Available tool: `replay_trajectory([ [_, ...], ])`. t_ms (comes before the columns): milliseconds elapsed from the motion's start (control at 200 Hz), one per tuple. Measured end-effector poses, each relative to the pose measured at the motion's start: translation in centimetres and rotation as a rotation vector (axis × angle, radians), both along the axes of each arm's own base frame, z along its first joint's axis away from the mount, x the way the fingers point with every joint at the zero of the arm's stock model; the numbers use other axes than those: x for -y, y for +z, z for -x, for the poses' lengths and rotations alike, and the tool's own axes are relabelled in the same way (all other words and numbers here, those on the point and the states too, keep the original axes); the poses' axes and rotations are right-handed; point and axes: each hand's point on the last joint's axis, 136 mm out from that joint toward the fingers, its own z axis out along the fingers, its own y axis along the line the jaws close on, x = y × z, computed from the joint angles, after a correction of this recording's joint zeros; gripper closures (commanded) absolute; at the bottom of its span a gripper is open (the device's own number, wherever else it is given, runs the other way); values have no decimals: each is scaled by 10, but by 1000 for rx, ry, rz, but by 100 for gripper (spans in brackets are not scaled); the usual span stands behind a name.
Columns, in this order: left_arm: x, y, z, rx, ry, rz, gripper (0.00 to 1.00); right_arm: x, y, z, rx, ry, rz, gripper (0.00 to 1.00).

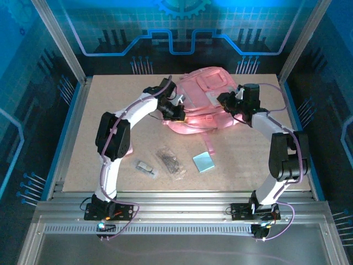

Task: Pack the student bag
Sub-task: Unzip the student bag at the top-center of the table.

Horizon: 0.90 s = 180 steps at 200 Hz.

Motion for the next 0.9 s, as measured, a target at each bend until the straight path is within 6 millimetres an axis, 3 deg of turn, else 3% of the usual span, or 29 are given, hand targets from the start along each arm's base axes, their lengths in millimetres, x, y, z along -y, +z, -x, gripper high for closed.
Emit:
replay_trajectory([
  [60, 21, 7, 8, -2, -30, 27, 100, -4, 6, 7, 1, 12, -6, 44],
  [145, 50, 21, 16, 9, -65, 72, 100, -9, 15, 21, 0, 35, -17, 34],
  [235, 76, 37, 21, 29, -96, 120, 100, -13, 17, 36, -17, 58, -28, 30],
  [335, 94, 49, 26, 47, -125, 147, 100, -15, 6, 46, -58, 61, -39, 28],
  [740, 97, 32, 35, -11, -123, 107, 100, -15, -33, 55, -171, 38, -73, 29],
  [901, 95, 27, 37, -6, -140, 85, 100, -9, -39, 74, -204, 56, -40, 28],
])
